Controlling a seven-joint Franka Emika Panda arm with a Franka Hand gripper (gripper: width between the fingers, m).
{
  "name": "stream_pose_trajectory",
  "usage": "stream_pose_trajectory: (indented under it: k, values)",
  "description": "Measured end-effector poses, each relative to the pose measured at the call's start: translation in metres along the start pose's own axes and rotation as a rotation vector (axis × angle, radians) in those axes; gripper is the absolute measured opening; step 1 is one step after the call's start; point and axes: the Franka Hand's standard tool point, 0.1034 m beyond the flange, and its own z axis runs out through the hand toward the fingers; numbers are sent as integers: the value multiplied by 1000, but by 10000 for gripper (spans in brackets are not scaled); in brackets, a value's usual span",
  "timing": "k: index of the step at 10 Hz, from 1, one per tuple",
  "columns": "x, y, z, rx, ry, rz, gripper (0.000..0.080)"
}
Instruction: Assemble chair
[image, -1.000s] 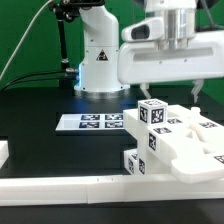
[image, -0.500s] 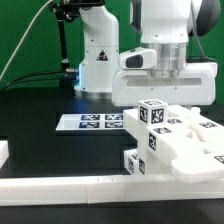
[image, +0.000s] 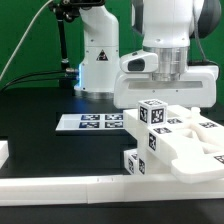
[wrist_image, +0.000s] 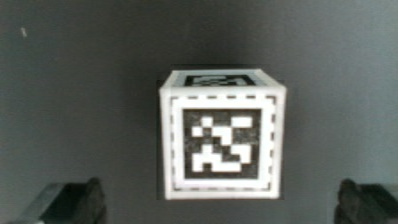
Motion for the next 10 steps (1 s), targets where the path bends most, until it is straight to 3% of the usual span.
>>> stream_pose_trajectory:
  k: [2, 4, 9, 10]
  values:
    - [-9, -2, -4, 6, -6, -10, 649]
    - [-22, -3, 9, -3, -36, -18, 649]
    - [-16, -2, 14, -5, -51, -2, 649]
    - [-16, -2, 14, -5, -51, -2, 526]
